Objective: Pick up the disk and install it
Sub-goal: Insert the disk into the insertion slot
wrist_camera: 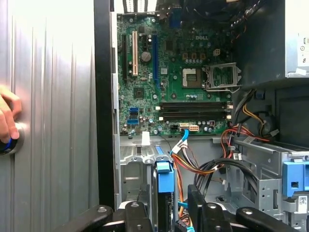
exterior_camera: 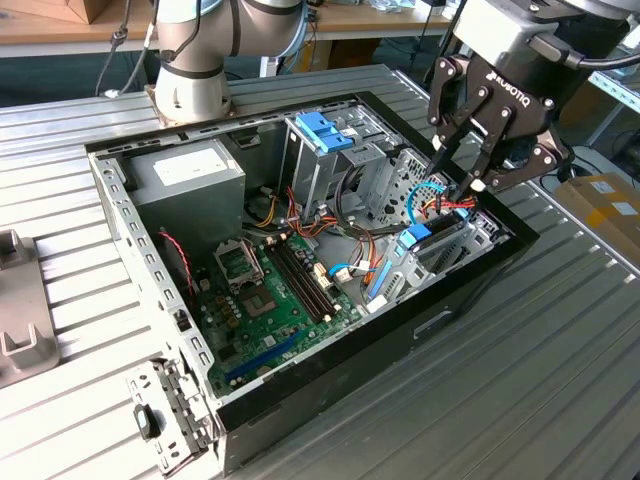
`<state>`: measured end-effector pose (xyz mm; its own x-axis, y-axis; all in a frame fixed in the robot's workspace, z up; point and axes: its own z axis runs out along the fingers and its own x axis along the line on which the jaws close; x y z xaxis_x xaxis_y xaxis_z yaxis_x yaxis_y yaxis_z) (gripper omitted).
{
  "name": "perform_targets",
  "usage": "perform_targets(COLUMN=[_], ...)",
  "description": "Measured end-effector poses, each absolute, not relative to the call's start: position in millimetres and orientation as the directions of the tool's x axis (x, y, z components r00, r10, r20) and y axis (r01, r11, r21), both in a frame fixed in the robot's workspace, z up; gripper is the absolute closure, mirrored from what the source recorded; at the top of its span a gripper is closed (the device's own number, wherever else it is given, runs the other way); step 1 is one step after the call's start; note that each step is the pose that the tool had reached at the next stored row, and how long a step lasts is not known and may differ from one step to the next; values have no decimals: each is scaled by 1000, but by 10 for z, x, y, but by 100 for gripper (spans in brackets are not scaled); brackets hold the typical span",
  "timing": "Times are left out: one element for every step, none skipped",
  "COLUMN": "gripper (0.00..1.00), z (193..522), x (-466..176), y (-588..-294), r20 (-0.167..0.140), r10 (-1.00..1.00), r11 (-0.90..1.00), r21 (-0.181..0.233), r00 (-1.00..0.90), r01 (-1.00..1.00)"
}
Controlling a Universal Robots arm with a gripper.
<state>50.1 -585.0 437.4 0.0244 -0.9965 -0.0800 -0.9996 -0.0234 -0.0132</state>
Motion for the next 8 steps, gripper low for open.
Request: perform_targets(gripper=[57, 57, 64, 64, 70, 76, 82, 88], z=[4375, 4374, 4369, 4362, 4349, 4320, 4298, 4273], x=[501, 501, 501, 501, 501, 501, 501, 501], y=[-5850, -5849, -5849, -5849, -5849, -5848, -5848, -5847], r20=[-81, -81, -81, -81, -81, -81, -81, -81], r10=[-996, -996, -996, -996, -996, -996, -996, -996], r11=[-23, -23, -23, -23, -23, -23, -23, -23], r21=[-13, -13, -13, -13, -12, -9, -7, -6], r00=[24, 24, 24, 24, 24, 24, 24, 24], r01=[-1000, -1000, -1000, -1000, -1000, -1000, -1000, -1000])
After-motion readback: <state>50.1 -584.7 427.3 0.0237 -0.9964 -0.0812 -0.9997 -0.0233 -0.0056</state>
